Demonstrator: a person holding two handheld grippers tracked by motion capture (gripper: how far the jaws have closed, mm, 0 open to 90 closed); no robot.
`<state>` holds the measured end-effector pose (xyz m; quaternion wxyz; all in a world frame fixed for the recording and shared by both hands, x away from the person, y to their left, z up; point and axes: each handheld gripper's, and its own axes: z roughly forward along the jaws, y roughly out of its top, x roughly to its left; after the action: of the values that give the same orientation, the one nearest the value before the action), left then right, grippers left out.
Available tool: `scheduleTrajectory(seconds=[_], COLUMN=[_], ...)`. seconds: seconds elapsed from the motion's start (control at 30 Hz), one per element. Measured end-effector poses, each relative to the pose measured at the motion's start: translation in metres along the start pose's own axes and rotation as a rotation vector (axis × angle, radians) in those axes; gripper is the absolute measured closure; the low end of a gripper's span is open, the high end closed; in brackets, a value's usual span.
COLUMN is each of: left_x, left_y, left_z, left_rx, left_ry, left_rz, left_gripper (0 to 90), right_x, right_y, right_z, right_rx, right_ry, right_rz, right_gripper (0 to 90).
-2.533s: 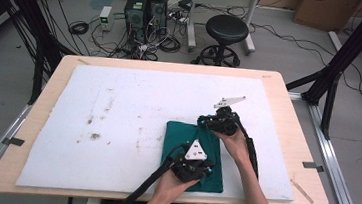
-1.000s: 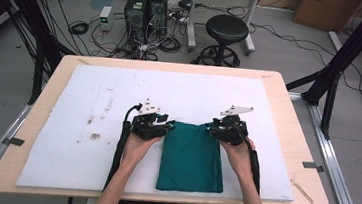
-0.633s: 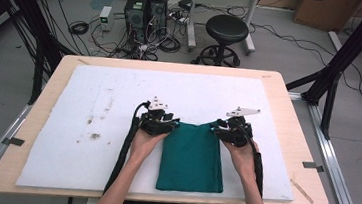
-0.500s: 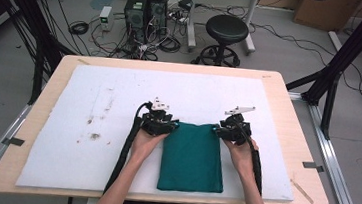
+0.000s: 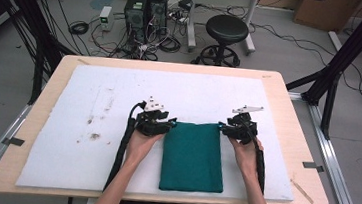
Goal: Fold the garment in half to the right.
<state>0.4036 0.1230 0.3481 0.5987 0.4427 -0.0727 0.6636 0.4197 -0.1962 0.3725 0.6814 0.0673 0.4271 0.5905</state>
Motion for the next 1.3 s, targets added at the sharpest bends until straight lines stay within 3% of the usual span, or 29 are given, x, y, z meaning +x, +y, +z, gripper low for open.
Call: scheduleTrajectory(seconds=[0.07, 0.13, 0.2, 0.27, 0.37, 0.5, 0.6, 0.67, 0.77, 0.87, 1.07, 1.2, 1.3], left_x=[-0.009, -0.020, -0.031, -0.038, -0.043, -0.045, -0.045, -0.046, -0.044, -0.038, -0.015, 0.000, 0.010], left_y=[-0.004, -0.010, -0.016, -0.024, -0.035, -0.046, -0.049, -0.049, -0.046, -0.044, -0.039, -0.040, -0.044], left_z=[-0.008, -0.014, -0.019, -0.023, -0.021, -0.015, -0.012, -0.013, -0.020, -0.033, -0.069, -0.091, -0.109], left_rx=[0.017, 0.031, 0.046, 0.055, 0.102, 0.150, 0.174, 0.165, 0.136, 0.092, -0.005, -0.057, -0.091], left_ry=[-0.055, -0.088, -0.098, -0.130, -0.153, -0.141, -0.139, -0.135, -0.130, -0.111, -0.026, 0.016, 0.054], left_rz=[0.034, 0.079, 0.124, 0.139, 0.161, 0.170, 0.183, 0.190, 0.185, 0.173, 0.153, 0.145, 0.165], left_gripper=[55.7, 55.3, 54.9, 54.7, 54.4, 52.5, 52.2, 52.0, 47.6, 42.1, 26.8, 26.6, 26.6], right_x=[0.008, 0.019, 0.035, 0.048, 0.061, 0.060, 0.050, 0.046, 0.042, 0.038, 0.030, 0.025, 0.023], right_y=[-0.001, -0.005, -0.014, -0.025, -0.045, -0.068, -0.079, -0.082, -0.084, -0.083, -0.078, -0.075, -0.074], right_z=[-0.018, -0.031, -0.042, -0.046, -0.045, -0.042, -0.045, -0.048, -0.051, -0.057, -0.069, -0.073, -0.079], right_rx=[-0.059, -0.090, -0.072, -0.043, 0.013, 0.065, 0.063, 0.062, 0.046, -0.002, -0.128, -0.126, -0.144], right_ry=[0.026, 0.082, 0.182, 0.264, 0.325, 0.298, 0.282, 0.285, 0.288, 0.261, 0.205, 0.193, 0.175], right_rz=[-0.020, -0.053, -0.105, -0.137, -0.173, -0.184, -0.158, -0.147, -0.126, -0.100, -0.059, -0.041, -0.048], right_gripper=[56.9, 56.5, 55.5, 55.1, 55.1, 56.6, 57.1, 55.9, 51.1, 41.1, 23.5, 21.7, 21.7])
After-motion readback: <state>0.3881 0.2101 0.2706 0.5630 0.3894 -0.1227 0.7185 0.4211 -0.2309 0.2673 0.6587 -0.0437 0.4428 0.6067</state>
